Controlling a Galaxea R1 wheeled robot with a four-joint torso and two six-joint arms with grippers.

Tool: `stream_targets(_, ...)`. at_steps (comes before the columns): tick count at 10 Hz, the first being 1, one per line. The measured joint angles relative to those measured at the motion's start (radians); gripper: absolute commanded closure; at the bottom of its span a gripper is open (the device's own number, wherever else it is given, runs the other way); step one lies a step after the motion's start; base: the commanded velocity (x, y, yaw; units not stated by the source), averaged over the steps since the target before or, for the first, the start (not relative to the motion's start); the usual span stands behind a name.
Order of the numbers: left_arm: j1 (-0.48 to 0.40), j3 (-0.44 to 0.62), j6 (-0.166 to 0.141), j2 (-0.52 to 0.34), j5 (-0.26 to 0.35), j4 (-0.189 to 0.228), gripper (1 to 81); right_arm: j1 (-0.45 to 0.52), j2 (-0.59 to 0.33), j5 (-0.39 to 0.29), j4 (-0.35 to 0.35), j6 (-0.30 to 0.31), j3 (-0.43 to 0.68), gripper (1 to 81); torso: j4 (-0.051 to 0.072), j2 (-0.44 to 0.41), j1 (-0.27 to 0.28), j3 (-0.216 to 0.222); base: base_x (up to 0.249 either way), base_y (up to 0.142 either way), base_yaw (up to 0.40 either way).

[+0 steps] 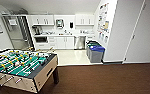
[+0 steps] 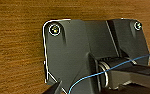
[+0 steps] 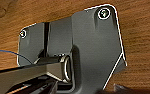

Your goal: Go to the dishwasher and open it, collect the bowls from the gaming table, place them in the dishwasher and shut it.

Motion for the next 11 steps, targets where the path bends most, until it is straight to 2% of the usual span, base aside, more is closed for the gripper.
stream_targets(11, -0.007, -0.001, -0.003, 0.008, -0.001, 0.000, 1.0, 0.007, 0.003, 0.007, 0.000, 0.000, 0.000, 1.0, 0.000, 0.000, 0.002, 0.000, 0.146, 0.000, 0.000)
